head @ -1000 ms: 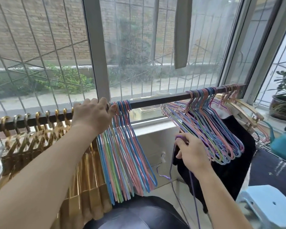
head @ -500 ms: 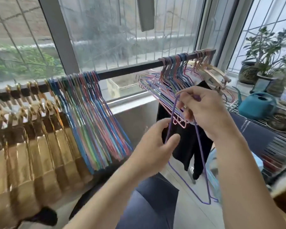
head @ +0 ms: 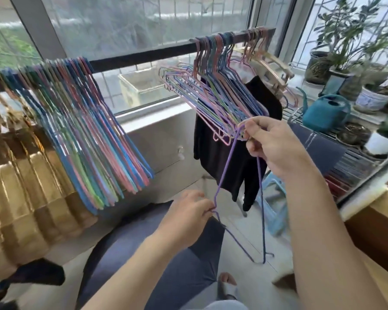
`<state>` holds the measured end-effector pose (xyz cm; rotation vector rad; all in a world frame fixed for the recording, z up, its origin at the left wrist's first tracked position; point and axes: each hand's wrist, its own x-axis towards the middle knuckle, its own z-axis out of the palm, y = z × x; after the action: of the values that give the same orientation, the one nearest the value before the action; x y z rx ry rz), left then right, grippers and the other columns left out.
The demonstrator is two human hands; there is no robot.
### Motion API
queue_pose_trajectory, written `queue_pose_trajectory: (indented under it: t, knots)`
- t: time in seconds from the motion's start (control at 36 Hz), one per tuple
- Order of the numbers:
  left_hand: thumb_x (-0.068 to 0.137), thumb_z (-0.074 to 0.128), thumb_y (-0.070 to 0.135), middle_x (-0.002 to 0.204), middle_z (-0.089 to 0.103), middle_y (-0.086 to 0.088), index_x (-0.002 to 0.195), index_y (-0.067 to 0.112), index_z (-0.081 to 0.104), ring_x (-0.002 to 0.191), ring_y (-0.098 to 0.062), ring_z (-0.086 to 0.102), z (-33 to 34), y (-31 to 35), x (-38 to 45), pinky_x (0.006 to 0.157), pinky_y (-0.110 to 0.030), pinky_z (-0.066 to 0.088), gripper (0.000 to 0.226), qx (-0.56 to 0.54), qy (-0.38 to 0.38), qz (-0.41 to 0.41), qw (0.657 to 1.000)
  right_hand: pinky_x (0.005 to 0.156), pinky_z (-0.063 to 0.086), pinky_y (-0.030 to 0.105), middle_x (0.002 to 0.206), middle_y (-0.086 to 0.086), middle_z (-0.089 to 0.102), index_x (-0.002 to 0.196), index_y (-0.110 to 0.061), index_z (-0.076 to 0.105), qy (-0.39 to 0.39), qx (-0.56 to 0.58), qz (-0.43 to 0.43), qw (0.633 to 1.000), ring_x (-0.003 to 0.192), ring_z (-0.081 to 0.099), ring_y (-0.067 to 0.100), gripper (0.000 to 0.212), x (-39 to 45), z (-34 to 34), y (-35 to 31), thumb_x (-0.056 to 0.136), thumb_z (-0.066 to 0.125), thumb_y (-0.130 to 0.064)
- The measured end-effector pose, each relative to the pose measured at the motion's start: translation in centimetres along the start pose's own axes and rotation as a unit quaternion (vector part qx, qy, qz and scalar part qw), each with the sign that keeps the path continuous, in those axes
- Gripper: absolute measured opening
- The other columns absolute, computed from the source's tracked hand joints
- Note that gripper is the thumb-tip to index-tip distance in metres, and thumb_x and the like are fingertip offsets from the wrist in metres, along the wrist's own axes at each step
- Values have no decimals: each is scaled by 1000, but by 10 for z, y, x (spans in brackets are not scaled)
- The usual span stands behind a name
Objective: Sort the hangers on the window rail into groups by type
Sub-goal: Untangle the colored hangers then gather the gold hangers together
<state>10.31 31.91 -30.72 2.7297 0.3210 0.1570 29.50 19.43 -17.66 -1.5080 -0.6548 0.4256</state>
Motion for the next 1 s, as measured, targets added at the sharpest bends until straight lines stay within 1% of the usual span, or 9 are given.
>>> queue_pose_trajectory:
  t: [0.08, 0.17, 0.22, 0.28, 0.53, 0.69, 0.81, 0.89, 1.0]
  knots:
    - [90, 66, 39, 138, 58, -4, 92, 28, 74, 127, -32, 46, -2, -4, -6, 91, -46, 44, 14, 81, 25, 23, 996, 44, 31, 21, 63, -6, 58, 86, -17, 72, 63, 18, 17, 998, 49, 42, 10, 27, 4, -7, 10, 106, 54, -17]
    - [102, 54, 40, 118, 60, 5, 107, 31, 69, 111, -25, 56, -24, 4, -9, 79, -36, 40, 19, 138, -40, 31, 989, 51, 46, 29, 77, -8, 62, 103, -21, 71, 125, -83, 13, 989, 60, 53, 13, 15, 11, -11, 25, 105, 57, -24]
    - [107, 46, 38, 108, 58, 4, 115, 29, 66, 100, -25, 58, -45, 14, -10, 74, -34, 41, 23, 186, -69, 6, 980, 91, 55, 40, 119, 3, 60, 134, -28, 61, 131, -291, 12, 948, 98, 62, 21, 32, 12, -11, 37, 102, 60, -32]
    - [107, 48, 33, 106, 59, 1, 115, 25, 67, 97, -25, 58, -63, 24, -8, 72, -36, 45, 22, 212, -72, -20, 974, 116, 33, 37, 146, 5, 38, 152, -27, 42, 92, -372, 8, 924, 132, 43, 22, 54, 3, -3, 42, 102, 59, -35]
    - [97, 48, 26, 95, 54, -2, 81, 20, 55, 87, -28, 51, -116, 40, 12, 72, -38, 42, 18, 200, -117, -110, 967, 78, 54, 27, 90, -6, 72, 130, -31, 63, -194, -315, 12, 929, 83, 67, 5, 31, -35, 51, 35, 101, 55, -19]
    - [98, 49, 29, 78, 45, 0, 72, 17, 43, 80, -30, 52, -151, 47, 9, 73, -36, 43, 29, 217, -125, -128, 960, 90, 55, 27, 109, -6, 72, 126, -32, 66, -304, -285, 25, 909, 88, 72, 10, 45, -46, 62, 25, 96, 45, -5]
    - [98, 56, 33, 89, 52, -1, 82, 20, 50, 81, -29, 55, -161, 50, 15, 72, -37, 46, 21, 217, -64, -107, 968, 80, 60, 33, 111, -1, 68, 114, -22, 68, -303, -228, 23, 925, 81, 75, 19, 27, -50, 70, 19, 98, 50, -9]
    - [97, 58, 38, 112, 55, 0, 103, 26, 59, 94, -28, 62, -163, 44, 20, 86, -43, 54, 14, 128, -17, -80, 988, 58, 53, 26, 74, -7, 68, 79, -34, 67, -202, -238, 4, 950, 57, 65, 16, 34, -45, 78, 26, 99, 51, -12]
    - [99, 58, 43, 149, 42, 1, 146, 32, 46, 128, -25, 52, -190, 26, 22, 107, -43, 45, 50, 26, 83, -100, 991, 50, 47, 21, 80, 0, 70, 81, -35, 68, -82, -234, 0, 969, 47, 52, 12, 32, -33, 77, 36, 99, 55, -11]
